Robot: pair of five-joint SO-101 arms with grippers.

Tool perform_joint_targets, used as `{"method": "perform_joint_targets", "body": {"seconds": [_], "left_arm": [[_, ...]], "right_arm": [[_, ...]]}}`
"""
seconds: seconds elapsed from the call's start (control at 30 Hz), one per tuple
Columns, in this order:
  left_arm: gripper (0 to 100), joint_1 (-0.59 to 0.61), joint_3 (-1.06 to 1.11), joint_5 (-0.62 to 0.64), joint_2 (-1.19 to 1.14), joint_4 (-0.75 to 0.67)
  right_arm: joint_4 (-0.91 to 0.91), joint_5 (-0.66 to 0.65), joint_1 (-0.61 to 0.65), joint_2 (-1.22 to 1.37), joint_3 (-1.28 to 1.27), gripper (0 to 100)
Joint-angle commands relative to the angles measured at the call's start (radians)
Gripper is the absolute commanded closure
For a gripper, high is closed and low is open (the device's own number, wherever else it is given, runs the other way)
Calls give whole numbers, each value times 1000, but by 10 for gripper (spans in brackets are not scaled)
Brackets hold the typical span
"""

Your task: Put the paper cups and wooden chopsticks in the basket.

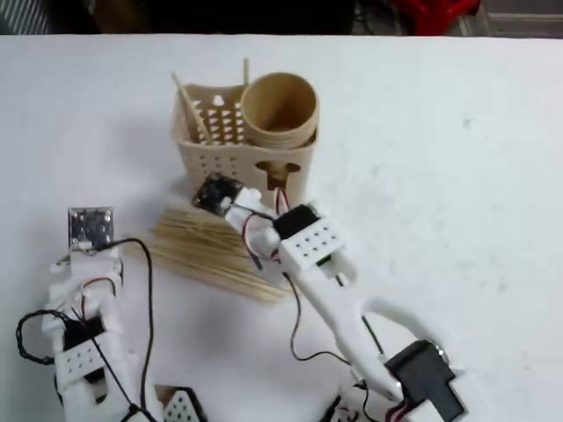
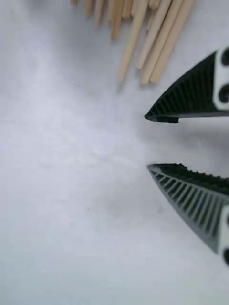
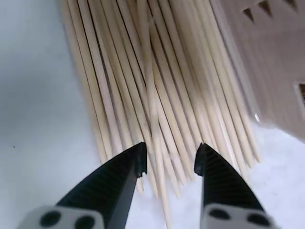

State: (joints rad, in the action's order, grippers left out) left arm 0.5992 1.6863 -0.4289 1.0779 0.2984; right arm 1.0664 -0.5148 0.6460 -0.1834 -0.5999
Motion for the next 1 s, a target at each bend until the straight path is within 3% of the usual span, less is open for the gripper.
{"method": "perform_joint_targets", "body": {"seconds": [0.0, 0.17, 0.37, 0.6, 0.67, 0.83, 0.97], "left_arm": [[849, 12, -2, -6, 15, -12], [849, -21, 5, 0, 143, 91], [849, -35, 14, -5, 427, 546], [849, -47, 9, -2, 711, 973], [849, -79, 8, -5, 769, 999], [849, -323, 8, -5, 753, 997], [849, -348, 8, -3, 753, 997]], "right_arm": [[7, 12, -19, -2, 35, 832], [7, 11, -58, 1, 34, 832], [10, 9, -58, -1, 35, 832], [12, -41, -58, -1, 38, 832], [12, -43, -56, -1, 38, 832], [12, -46, -51, 7, 37, 832], [12, -46, -51, 7, 37, 832]]}}
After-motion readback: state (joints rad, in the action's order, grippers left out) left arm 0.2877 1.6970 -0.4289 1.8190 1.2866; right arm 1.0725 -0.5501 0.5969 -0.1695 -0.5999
